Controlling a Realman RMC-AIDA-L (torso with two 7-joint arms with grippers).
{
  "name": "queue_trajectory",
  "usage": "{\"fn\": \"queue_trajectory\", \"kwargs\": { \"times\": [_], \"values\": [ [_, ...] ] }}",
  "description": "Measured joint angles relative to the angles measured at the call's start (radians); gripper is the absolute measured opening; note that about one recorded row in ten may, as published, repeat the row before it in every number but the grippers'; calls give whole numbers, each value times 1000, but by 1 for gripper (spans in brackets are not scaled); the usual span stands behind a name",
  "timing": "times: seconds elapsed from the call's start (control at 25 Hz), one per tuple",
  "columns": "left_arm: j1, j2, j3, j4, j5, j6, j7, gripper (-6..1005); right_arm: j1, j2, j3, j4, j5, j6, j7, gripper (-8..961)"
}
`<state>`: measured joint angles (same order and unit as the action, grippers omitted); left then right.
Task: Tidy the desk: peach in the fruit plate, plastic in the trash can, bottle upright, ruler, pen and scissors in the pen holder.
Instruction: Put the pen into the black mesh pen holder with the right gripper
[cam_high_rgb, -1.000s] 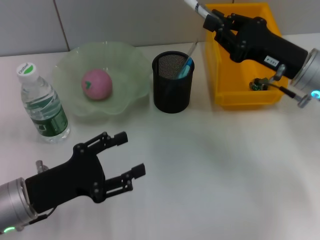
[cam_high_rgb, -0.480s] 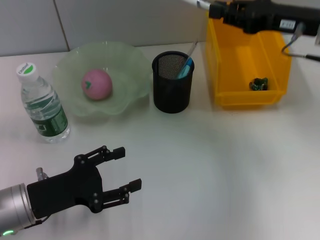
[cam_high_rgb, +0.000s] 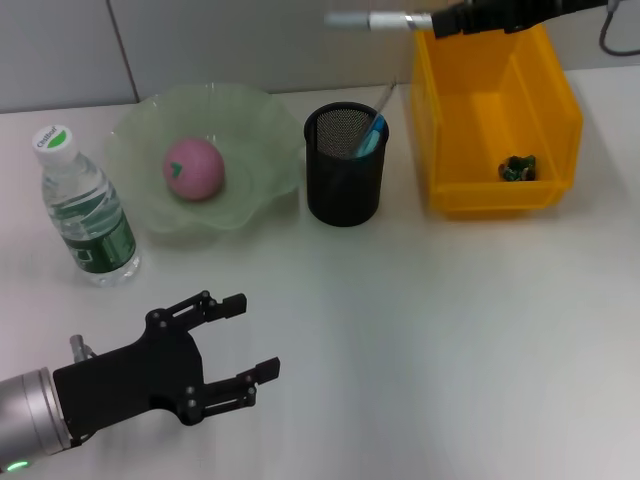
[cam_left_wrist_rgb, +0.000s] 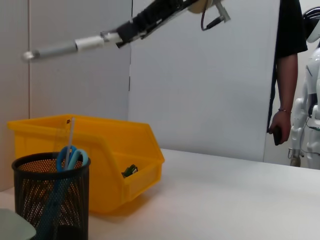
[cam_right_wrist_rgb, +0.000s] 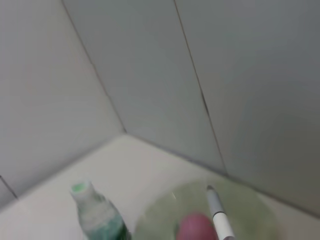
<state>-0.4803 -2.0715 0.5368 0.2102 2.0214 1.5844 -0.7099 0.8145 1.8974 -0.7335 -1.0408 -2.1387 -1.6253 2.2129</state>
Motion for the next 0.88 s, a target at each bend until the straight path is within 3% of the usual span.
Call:
{"fn": "queue_trajectory", "kwargs": {
  "times": [0.2, 0.44, 0.88],
  "values": [
    [-1, 0, 0, -1, -3, 0, 0, 812, 134, -21, -7, -8, -219, -85, 114, 133],
    [-5, -1, 0, -2, -4, 1, 0, 812, 282, -12, -67, 60, -437, -99, 148, 133],
    [-5, -2, -6, -9, -5, 0, 0, 813, 420, 41, -192, 173, -619, -19, 166, 144]
  ]
}}
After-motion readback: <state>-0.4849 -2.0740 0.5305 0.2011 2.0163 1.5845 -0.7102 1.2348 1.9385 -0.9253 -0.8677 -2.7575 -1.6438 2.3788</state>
